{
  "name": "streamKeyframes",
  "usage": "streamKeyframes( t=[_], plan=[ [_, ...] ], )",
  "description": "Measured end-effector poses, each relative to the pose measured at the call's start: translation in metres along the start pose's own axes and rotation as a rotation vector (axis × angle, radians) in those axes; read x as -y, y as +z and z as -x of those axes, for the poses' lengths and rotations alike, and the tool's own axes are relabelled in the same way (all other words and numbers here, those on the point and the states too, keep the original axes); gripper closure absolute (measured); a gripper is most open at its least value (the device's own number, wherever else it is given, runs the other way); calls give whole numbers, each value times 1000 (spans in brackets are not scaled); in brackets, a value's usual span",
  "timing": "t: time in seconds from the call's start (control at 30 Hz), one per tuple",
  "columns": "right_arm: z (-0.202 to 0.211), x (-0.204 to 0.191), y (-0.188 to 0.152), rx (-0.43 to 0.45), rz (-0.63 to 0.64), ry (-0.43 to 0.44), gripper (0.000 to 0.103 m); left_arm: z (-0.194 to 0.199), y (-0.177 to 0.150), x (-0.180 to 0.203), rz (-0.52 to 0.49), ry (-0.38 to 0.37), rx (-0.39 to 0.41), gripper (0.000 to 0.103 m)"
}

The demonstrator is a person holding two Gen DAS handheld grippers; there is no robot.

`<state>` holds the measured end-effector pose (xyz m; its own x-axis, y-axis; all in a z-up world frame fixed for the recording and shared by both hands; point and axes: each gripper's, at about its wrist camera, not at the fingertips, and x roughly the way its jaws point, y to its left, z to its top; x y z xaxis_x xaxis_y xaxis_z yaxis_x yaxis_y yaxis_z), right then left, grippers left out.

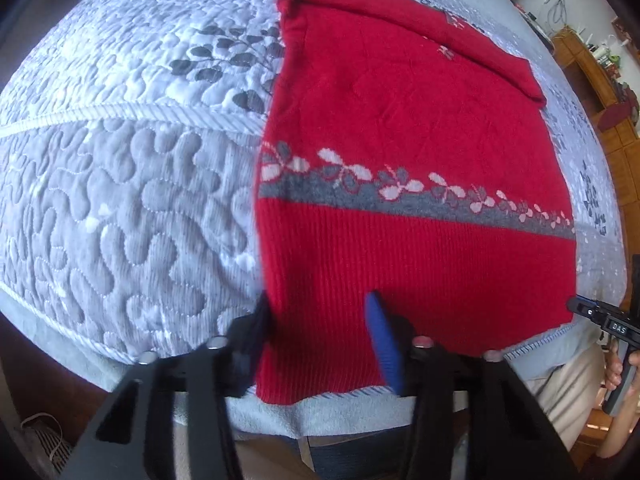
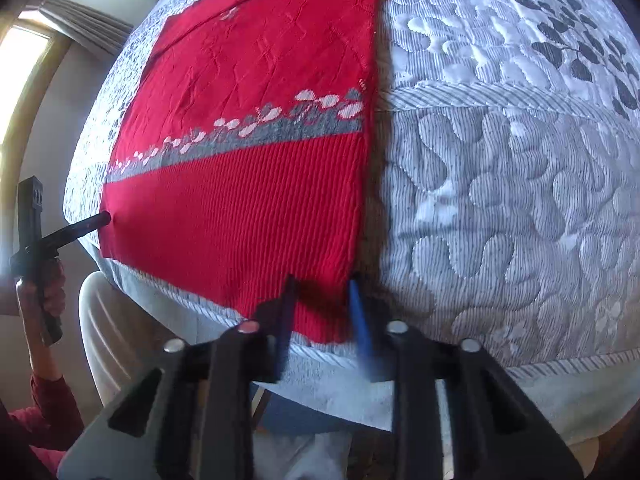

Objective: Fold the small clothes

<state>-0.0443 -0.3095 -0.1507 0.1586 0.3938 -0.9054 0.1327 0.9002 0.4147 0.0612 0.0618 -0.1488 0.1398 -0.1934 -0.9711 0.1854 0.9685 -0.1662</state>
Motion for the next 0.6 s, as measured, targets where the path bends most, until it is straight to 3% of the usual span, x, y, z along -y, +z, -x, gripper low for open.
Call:
streamKeyframes(
  t=[0.07, 0.17, 0.4, 0.6],
  plan=[
    [-2, -4, 2, 1, -15, 38, 95, 0, -1, -2, 21, -6, -10, 78],
    [5, -6, -2, 7, -4, 42, 98, 3, -7, -12, 47, -75, -37, 94],
    [40, -5, 27, 79, -32, 206, 99, 34, 4, -40, 120, -209, 27, 95],
    [49, 2, 91, 115, -66, 202, 99, 45, 61, -38, 120, -215, 96, 95]
  ],
)
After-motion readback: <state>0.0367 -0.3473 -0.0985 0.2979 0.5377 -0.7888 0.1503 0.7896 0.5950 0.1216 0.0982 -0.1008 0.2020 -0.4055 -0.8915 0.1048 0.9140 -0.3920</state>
